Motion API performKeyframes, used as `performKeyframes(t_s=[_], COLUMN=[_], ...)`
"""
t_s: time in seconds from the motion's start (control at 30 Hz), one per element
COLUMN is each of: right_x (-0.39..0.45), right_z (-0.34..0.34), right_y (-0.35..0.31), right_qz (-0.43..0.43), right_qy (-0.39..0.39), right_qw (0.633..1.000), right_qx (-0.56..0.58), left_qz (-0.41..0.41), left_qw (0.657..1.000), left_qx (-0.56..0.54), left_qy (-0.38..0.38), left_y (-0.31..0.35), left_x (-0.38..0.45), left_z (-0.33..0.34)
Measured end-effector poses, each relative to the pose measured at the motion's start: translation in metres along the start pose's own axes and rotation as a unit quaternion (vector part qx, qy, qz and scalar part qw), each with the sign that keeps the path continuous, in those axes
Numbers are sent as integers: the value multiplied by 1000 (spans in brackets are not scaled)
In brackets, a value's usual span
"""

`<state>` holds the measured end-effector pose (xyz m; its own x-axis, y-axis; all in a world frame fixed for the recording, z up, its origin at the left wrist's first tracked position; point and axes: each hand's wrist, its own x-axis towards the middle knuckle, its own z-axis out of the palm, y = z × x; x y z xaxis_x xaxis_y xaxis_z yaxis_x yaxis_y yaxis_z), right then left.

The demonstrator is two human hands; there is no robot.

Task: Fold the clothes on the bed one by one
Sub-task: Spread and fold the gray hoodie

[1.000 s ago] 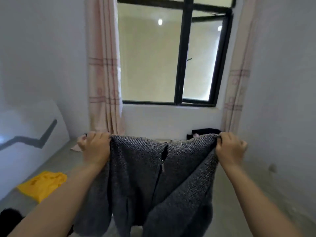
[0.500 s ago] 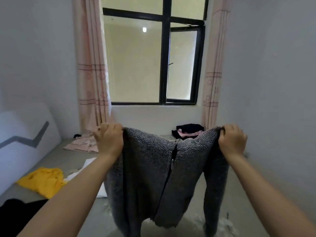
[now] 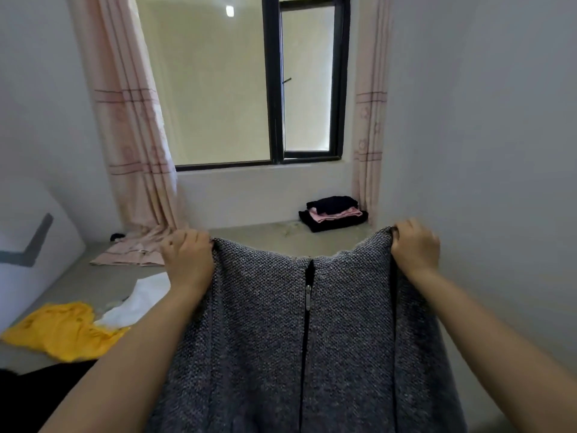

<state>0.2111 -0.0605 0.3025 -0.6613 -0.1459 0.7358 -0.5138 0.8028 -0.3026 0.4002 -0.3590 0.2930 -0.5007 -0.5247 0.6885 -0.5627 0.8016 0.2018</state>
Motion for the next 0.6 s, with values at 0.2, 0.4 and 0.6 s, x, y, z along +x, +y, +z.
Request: performKeyframes(t_s=[0.2, 0.4, 0.6], right_x=[40, 21, -72], right_z=[146, 301, 397], right_y=[25, 49, 53], right_qz=[10, -31, -13], right_qy=[-88, -259, -475], right_qw=[996, 965, 873], right_qx=[-1, -37, -112], left_qz=[-17, 78, 73], left_qw=[998, 979, 874], left_qx=[18, 112, 184], left_qy=[-55, -154, -443], left_y=[3, -11, -31], left_x=[35, 16, -50], left_z=[134, 263, 369])
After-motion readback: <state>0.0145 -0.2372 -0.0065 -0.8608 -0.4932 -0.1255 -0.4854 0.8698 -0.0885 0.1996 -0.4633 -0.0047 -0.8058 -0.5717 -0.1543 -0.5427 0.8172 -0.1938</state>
